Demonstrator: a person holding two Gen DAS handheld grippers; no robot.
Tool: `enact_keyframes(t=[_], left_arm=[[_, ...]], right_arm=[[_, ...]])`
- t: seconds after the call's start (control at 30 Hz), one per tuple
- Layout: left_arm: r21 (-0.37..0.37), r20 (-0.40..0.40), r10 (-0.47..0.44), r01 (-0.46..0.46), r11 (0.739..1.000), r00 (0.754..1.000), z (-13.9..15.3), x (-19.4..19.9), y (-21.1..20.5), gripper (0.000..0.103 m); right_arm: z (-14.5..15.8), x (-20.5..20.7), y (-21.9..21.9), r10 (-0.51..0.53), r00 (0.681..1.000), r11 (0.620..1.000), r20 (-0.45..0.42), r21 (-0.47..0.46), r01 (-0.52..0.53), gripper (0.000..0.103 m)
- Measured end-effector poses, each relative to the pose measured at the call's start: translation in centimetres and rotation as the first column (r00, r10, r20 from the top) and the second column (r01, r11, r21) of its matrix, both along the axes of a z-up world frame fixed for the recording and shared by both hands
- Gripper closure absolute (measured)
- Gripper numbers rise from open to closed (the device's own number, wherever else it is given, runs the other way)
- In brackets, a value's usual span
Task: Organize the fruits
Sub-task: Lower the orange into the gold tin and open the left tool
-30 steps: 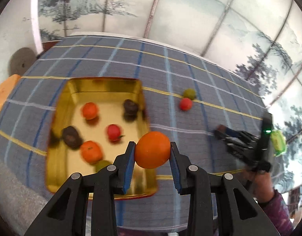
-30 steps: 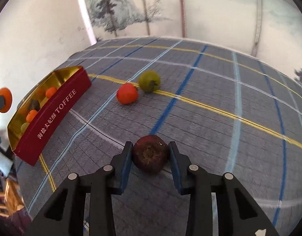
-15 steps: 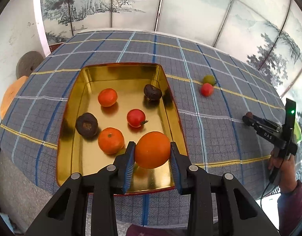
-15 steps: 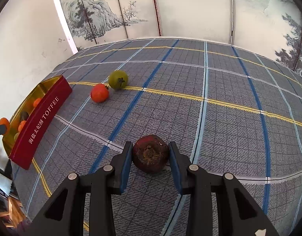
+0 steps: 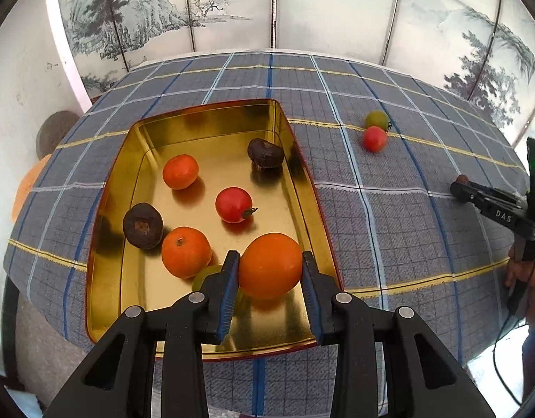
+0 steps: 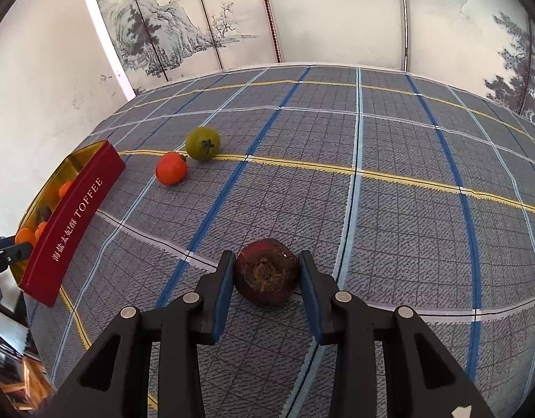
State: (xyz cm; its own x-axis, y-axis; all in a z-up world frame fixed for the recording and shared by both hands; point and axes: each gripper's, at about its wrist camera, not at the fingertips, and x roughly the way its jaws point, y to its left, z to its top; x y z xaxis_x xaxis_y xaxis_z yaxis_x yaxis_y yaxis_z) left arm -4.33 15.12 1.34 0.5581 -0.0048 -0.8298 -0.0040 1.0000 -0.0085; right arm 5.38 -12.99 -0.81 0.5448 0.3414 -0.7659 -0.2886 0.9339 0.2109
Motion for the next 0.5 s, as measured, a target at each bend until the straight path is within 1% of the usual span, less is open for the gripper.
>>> enact_keyframes(t=[0.13,0.5], left_arm=[[0.035,0.004,-0.007,0.007,0.999,1.0,-0.22,0.0,-0.48,0.067],[0.097,-0.006,-0.006,0.007,0.995,1.0,-0.43,-0.09,-1.13,0.065]], right_arm=[[-0.01,0.01,0.04,0.001,1.0,1.0,0.0,-0.002,-0.001,0.069],[-0.03,0.03,0.03,0.001,1.0,1.0,0.001,-0.004,-0.001,0.069]])
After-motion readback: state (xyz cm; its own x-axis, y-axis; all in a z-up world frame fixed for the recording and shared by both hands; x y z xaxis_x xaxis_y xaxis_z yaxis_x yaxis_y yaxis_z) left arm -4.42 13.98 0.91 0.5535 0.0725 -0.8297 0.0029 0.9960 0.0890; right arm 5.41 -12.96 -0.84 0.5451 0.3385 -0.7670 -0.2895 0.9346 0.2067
